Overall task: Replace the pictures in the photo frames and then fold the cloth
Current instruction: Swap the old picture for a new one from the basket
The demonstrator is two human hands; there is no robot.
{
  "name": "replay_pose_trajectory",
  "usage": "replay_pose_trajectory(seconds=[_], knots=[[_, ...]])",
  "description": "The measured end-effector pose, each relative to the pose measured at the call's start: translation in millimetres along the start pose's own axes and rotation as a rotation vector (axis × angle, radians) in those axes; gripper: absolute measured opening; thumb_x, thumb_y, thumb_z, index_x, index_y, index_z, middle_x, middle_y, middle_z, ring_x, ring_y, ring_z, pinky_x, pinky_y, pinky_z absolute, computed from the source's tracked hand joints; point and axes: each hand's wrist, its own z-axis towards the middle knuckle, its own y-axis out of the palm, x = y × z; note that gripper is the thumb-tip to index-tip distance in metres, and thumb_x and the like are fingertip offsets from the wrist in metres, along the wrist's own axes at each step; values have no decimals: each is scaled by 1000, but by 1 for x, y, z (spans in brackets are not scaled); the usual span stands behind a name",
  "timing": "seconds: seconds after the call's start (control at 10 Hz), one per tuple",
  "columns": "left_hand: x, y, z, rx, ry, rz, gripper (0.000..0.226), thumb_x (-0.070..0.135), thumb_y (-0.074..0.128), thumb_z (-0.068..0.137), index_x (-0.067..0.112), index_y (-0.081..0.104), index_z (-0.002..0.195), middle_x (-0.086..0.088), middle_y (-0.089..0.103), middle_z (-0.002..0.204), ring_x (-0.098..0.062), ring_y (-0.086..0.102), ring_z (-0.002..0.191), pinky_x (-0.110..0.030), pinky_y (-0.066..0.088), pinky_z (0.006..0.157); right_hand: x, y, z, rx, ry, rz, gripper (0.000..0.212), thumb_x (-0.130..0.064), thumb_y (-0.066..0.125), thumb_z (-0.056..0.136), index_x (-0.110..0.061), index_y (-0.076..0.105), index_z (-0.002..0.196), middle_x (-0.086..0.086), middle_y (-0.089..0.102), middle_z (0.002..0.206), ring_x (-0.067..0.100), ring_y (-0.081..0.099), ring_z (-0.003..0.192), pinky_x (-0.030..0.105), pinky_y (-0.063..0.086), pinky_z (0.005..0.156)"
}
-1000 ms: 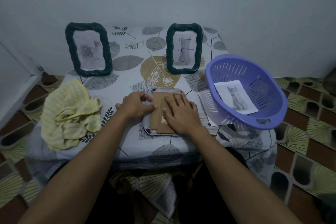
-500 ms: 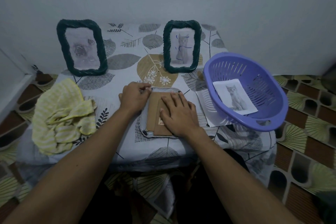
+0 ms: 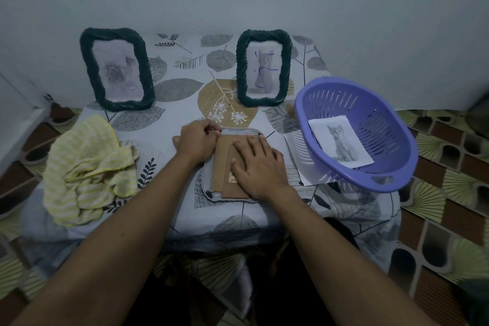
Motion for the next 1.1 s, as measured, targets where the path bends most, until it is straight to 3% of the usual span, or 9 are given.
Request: replay_pose_trajectory(seconds=[0.2,0.3,0.4,0.6,0.7,0.8,0.9,1.0,1.1], knots=[[0,-2,2,-54,4,39,8,37,60,97,35,66,91,16,60,96,-17,56,108,-40,28,92,0,-1,0,-13,1,-1,52,-49,33,101,-35,31,151,1,19,165,21,5,153,46,10,119],[-4,-3,5,-85,28,-2,10,36,61,96,36,64,86,15,60,97,-18,58,107,-44,35,101,0,-2,0,-23,1,-3,53,-49,33,101,-34,31,151,1,18,165,21,4,154,47,10,119],[-8,-5,8,-127,53,-25,14,35,63,95,38,63,81,15,62,97,-18,59,105,-52,39,103,-1,-3,0,-32,5,-4,53,-50,32,101,-35,30,152,0,17,166,20,3,154,47,10,120],[-12,-8,11,-157,86,-43,22,33,64,94,42,62,74,17,65,92,-18,62,100,-53,42,101,-1,-3,0,-31,7,-3,53,-49,32,101,-35,30,152,0,18,165,21,3,154,47,10,120],[-10,-8,6,-129,87,-43,17,32,63,95,41,65,81,16,66,95,-17,62,103,-51,41,102,-1,-3,-1,-31,9,-4,53,-49,32,101,-35,30,152,0,18,165,21,4,154,47,11,120],[-12,-10,-2,-88,95,-126,17,27,57,99,34,72,103,9,71,110,-18,61,112,-49,40,106,-2,-3,-1,-37,11,-10,53,-50,31,101,-35,30,152,0,17,166,20,3,154,47,10,120],[-12,-17,-16,-54,103,-237,29,25,50,103,22,63,129,-1,65,129,-16,57,118,-33,41,103,-1,-3,0,-47,12,-6,53,-50,30,101,-37,29,152,-1,16,166,20,3,154,47,10,120],[-15,-22,-34,-52,137,-172,38,25,46,104,16,53,140,-6,59,137,-22,53,127,-35,38,106,-1,-2,0,-42,10,-2,50,-49,30,101,-38,30,150,-1,17,165,19,3,154,46,10,120],[-24,-25,-54,-107,153,77,52,43,39,101,16,46,145,-8,51,145,-29,38,138,-48,26,113,0,-4,0,-23,-1,13,46,-42,28,104,-37,32,149,-2,20,164,20,6,153,45,12,119]])
